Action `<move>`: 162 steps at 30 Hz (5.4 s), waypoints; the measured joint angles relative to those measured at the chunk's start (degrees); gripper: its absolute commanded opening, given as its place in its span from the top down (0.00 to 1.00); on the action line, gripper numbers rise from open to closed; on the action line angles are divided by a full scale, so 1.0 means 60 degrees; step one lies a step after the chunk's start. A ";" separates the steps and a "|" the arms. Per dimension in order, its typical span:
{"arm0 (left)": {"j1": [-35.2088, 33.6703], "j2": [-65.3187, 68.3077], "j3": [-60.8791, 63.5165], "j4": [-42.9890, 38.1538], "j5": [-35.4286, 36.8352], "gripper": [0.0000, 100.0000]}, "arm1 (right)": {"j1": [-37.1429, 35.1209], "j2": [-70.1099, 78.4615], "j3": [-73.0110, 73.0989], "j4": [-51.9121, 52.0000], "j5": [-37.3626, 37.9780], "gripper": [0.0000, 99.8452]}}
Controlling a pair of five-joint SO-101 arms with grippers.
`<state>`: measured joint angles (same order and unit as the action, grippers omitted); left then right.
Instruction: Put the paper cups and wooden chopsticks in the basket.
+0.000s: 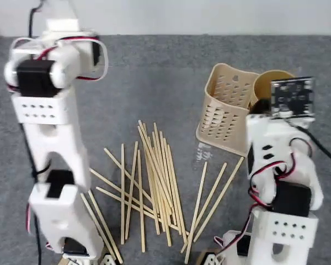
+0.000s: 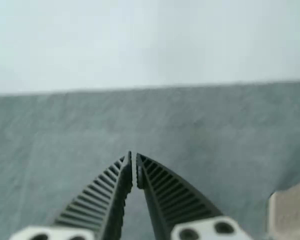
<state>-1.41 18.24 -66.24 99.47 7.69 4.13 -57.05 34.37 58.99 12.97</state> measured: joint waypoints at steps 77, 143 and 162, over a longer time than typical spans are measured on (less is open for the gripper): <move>-0.4762 -1.0725 1.9370 -0.5480 -0.1773 0.98 | -0.6755 1.3275 -0.5055 0.0864 -0.2418 0.99; -0.4762 -1.0725 1.9766 -0.5480 -0.1773 0.98 | -0.7531 1.3451 -0.5260 0.1040 -0.1685 0.98; -0.4762 -1.0725 1.9766 -0.5480 -0.1773 0.98 | -0.7238 1.3128 -0.5201 0.1758 -0.1421 0.86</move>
<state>-29.98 -46.11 52.35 66.59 -2.95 -39.30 21.71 3.16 69.54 4.44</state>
